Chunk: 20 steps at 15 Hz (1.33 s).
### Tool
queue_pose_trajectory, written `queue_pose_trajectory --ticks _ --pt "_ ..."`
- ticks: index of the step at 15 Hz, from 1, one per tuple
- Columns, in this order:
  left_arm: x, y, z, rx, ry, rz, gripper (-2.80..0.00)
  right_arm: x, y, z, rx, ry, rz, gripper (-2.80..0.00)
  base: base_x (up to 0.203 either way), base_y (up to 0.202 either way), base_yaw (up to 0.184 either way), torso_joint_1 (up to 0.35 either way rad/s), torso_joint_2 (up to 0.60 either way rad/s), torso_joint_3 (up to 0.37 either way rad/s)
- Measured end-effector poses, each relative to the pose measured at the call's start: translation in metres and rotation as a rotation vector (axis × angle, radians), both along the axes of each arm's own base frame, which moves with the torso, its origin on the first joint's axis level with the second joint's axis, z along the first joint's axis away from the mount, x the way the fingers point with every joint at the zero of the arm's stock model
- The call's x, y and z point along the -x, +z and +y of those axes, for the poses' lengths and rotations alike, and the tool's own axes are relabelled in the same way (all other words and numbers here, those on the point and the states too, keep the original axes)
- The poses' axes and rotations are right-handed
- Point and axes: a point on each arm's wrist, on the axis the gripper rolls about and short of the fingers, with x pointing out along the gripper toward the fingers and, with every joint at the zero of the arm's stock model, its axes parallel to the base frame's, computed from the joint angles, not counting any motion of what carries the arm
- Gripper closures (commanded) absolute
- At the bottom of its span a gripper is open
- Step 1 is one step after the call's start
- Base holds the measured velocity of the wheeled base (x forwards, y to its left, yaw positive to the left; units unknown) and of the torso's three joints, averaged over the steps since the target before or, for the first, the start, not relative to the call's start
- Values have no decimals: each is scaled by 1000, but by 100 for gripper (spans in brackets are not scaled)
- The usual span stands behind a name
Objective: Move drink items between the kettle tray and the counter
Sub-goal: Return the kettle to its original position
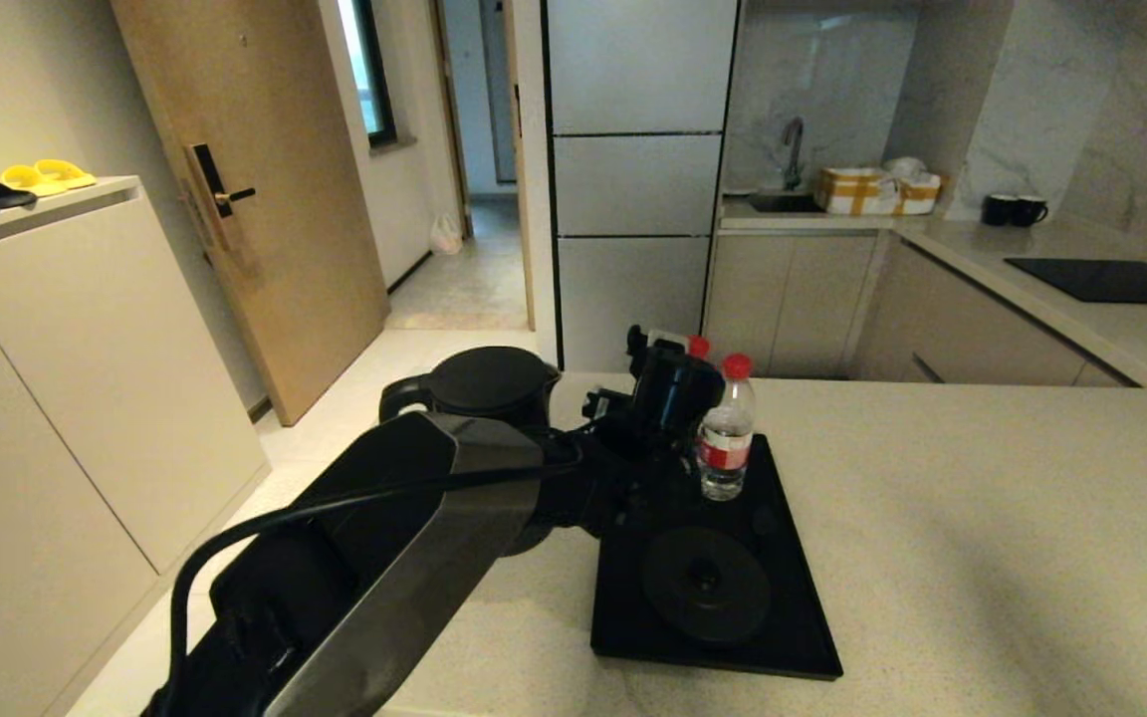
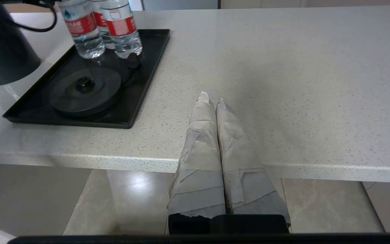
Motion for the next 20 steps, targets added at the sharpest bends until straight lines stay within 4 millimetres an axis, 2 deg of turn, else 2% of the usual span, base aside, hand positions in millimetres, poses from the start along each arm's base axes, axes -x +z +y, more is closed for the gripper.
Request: queue_pose_trajectory --ticks 6,15,16,20 --pt "-11 -15 6 -28 11 -1 -280 0 0 0 0 0 0 0 0 0 0 0 0 0" --pt "-6 -19 -2 -21 -10 -5 -280 0 0 0 0 -1 0 0 0 0 0 0 0 0" --pt "-5 -21 -3 -23 -12 -3 0 0 0 0 0 -1 0 0 0 0 0 0 0 0" --pt "-4 -25 -5 -30 -9 1 0 0 0 0 0 0 0 0 0 0 0 0 0 0"
